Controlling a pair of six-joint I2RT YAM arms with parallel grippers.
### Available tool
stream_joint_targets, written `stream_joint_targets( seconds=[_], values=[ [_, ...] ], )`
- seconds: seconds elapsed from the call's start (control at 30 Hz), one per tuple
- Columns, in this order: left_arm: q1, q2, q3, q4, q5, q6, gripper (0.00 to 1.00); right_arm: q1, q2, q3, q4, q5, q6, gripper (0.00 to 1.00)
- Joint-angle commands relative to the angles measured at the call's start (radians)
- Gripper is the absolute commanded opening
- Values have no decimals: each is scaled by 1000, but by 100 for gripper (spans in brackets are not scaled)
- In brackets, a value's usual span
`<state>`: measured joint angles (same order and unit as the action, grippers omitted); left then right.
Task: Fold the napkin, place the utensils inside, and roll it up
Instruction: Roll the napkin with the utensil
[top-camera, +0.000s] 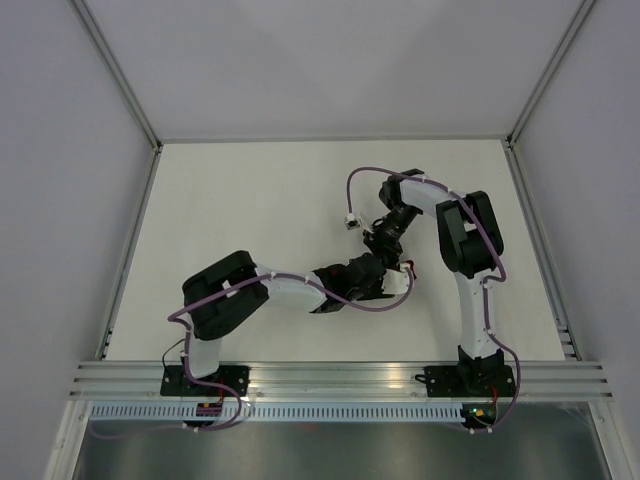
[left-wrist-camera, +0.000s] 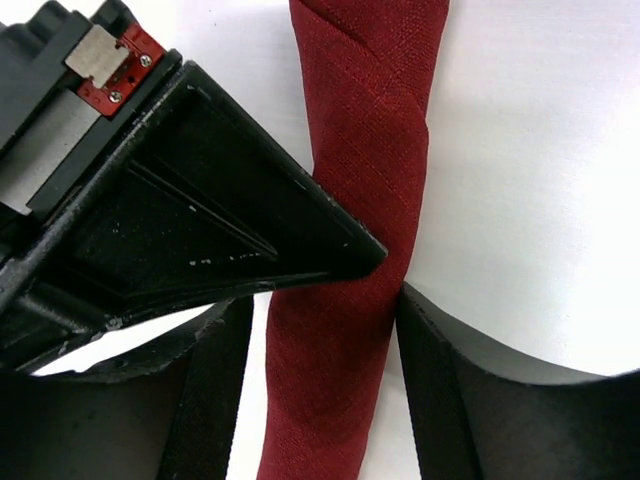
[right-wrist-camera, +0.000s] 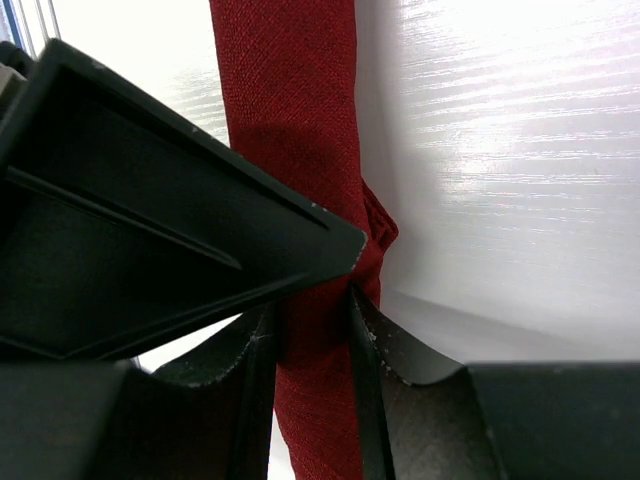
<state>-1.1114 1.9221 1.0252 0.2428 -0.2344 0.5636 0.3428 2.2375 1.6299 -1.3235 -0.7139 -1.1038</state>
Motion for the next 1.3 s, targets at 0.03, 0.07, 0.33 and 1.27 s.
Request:
stream_joint_targets(
  seconds=[0.03,0.07,0.33,1.27],
  values=[
    [19,48,35,-72,53,44,62,12,93,5,47,34,-87,34],
    [22,55,42,-115,67,42,60,10,96,11,38,31,-93,34],
    [58,77,102,-295,225,2,45,-10,54,33,49,-50,-59,73],
    [228,241,360,-585,376,-507,44,-528,-401,-174,415,-147,441,90]
  ],
)
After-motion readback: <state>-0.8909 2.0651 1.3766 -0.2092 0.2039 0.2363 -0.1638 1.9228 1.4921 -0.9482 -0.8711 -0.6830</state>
